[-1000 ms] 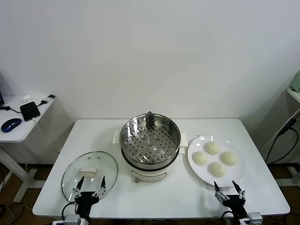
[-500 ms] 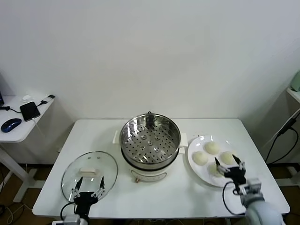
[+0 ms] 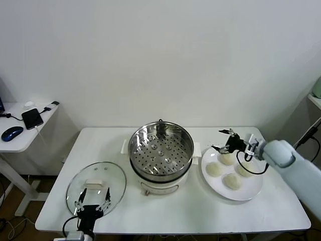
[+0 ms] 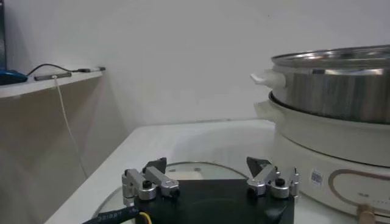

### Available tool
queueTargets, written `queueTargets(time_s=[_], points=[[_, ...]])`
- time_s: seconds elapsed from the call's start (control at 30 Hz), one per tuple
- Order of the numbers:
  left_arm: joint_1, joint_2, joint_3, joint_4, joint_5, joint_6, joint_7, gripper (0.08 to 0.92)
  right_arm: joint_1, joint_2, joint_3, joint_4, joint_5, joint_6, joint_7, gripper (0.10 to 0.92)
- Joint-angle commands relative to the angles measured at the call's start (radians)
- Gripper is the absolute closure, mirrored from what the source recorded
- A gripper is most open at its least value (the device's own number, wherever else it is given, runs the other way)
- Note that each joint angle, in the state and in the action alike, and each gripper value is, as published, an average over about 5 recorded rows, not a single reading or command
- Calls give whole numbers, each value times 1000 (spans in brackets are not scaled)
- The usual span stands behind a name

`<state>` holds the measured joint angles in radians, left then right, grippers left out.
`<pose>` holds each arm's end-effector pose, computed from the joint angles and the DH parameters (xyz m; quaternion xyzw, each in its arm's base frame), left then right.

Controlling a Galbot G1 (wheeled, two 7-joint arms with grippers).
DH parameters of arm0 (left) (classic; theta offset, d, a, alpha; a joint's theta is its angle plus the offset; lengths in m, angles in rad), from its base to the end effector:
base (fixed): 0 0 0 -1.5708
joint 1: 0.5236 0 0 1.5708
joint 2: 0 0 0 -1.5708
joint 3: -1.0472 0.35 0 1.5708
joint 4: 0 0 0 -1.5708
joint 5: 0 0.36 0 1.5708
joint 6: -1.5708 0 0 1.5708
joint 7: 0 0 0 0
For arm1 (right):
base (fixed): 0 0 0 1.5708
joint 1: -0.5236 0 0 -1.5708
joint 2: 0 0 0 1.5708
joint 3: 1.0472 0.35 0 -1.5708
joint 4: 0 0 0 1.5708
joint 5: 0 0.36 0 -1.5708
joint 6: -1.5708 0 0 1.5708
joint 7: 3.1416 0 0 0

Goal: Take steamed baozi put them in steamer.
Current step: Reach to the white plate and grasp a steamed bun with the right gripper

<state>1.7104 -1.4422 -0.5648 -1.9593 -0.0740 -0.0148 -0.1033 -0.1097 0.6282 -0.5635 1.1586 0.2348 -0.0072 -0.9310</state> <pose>0.1330 0.0410 -0.3705 0.0415 -0.9904 -0.0358 0.1267 0.5154 -0.2283 -0.1881 0.4857 -0.7195 0.4213 0.2624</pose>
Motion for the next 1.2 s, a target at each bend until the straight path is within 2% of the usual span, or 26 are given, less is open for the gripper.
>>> queueTargets(time_s=[0.03, 0.33, 0.6, 1.2], points=[[-1, -4, 3, 6, 2, -4, -1, 177, 676, 33, -794, -282, -48, 134, -399, 203], [-3, -6, 1, 20, 4, -16, -1, 177, 460, 228, -661, -428, -80, 51, -257, 203], [-3, -10, -4, 30, 3, -20, 0, 177, 321, 352, -537, -574, -107, 39, -199, 203], [-3, -25, 3, 35, 8, -22, 4, 177, 247, 404, -477, -632, -151, 22, -178, 203]])
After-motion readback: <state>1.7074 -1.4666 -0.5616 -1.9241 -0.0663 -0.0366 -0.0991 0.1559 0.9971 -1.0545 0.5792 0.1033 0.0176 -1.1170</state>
